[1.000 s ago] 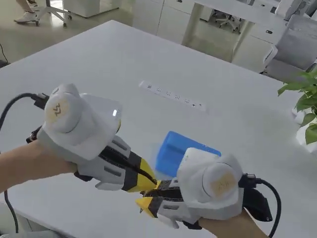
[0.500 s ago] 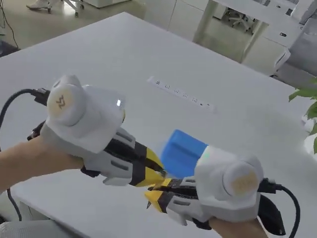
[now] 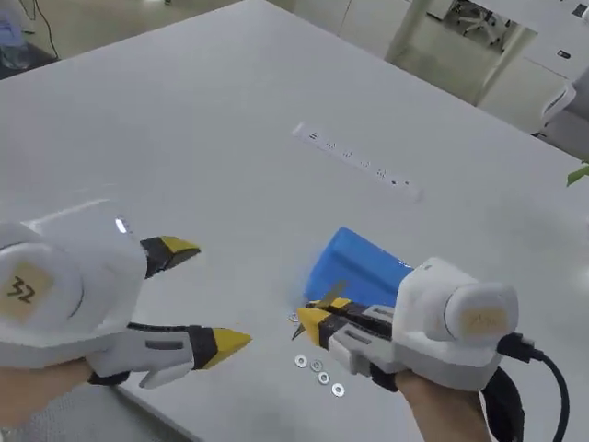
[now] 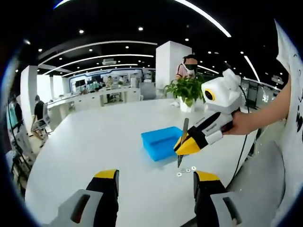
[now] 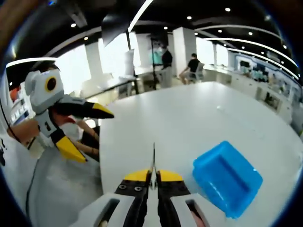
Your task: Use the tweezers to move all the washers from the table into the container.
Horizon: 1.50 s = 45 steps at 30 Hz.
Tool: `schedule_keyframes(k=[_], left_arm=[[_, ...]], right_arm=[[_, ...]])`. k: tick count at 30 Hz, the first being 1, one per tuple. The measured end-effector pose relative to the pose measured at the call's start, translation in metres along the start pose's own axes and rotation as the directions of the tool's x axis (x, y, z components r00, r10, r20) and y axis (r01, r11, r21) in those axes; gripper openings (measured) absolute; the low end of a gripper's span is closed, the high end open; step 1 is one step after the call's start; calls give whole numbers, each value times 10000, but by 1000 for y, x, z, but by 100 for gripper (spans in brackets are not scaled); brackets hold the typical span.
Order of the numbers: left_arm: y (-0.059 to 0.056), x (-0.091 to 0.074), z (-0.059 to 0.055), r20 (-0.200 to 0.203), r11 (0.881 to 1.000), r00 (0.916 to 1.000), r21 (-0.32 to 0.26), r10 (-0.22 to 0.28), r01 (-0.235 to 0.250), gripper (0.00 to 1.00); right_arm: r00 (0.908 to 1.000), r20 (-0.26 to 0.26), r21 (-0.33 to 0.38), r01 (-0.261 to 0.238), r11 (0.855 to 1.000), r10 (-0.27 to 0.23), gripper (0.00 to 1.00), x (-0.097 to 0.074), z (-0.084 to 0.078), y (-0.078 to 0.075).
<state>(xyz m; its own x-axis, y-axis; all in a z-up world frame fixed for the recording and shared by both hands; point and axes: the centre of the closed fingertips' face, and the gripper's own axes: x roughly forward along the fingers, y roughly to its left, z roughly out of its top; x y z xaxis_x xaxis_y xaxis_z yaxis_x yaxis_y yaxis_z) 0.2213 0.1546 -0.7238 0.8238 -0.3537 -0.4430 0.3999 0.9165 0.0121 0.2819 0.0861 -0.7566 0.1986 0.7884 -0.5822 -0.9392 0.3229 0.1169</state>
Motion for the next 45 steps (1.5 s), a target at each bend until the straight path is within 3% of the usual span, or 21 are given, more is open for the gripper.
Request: schedule_keyframes(k=[2, 5, 7, 11, 14, 15, 18, 21, 23, 24, 26, 30, 36, 41, 45], left_arm=[[8, 1, 1, 165, 9970, 9971, -252, 739, -735, 74], [16, 0, 4, 441, 9899, 9906, -636, 1297, -1267, 77], [17, 1, 9, 788, 9873, 9872, -900, 1384, -1312, 83], [22, -1, 29, 2206, 9768, 9558, -1332, 1943, -1678, 91], [29, -1, 24, 1918, 9704, 9517, -772, 2398, -2290, 92], [28, 2, 23, 1918, 9702, 9515, -788, 2404, -2293, 93], [25, 7, 17, 1580, 9744, 9621, -712, 2221, -2133, 96], [27, 10, 12, 1373, 9705, 9609, -219, 2406, -2399, 99], [26, 13, 10, 1288, 9722, 9637, -185, 2339, -2335, 99], [28, 14, 6, 1138, 9715, 9649, -147, 2368, -2367, 98], [31, 16, -4, 474, 9695, 9684, 19, 2447, -2450, 98], [30, 16, 1, 866, 9710, 9673, -31, 2384, -2390, 98], [32, 16, -3, 702, 9683, 9661, 62, 2485, -2495, 99], [32, 17, -5, 600, 9696, 9678, -30, 2446, -2448, 99], [31, 18, -8, 448, 9708, 9697, -85, 2401, -2399, 99]], right_arm=[[10000, -41, 0, 59, 10000, -59, 3, 6, -1, -8], [9998, -160, -164, 130, 9998, -133, 3, 13, -2, -17], [9997, -137, -239, 187, 9995, -190, 3, 18, -1, -23], [9998, -95, -154, 157, 9998, -158, 3, 27, -2, -31], [9998, -92, -216, 157, 9996, -159, 3, 33, -5, -35], [9998, -96, -276, 168, 9995, -171, 3, 36, -7, -37], [9998, -103, -234, 184, 9996, -186, 3, 41, -10, -41], [9998, 12, -105, 198, 9997, -198, 3, 48, -13, -44], [9997, -34, 16, 245, 9997, -245, 3, 51, -16, -47], [9997, 14, 183, 237, 9996, -238, 3, 52, -17, -46], [9998, 40, 476, 179, 9987, -181, 4, 55, -21, -47], [9998, -158, 371, 161, 9992, -155, 4, 56, -25, -45], [9994, -95, -43, 337, 9994, -337, 4, 54, -22, -47], [9996, -223, -7, 146, 9999, -146, 4, 58, -26, -45], [9988, -395, -536, 280, 9982, -302, 4, 57, -27, -43]])
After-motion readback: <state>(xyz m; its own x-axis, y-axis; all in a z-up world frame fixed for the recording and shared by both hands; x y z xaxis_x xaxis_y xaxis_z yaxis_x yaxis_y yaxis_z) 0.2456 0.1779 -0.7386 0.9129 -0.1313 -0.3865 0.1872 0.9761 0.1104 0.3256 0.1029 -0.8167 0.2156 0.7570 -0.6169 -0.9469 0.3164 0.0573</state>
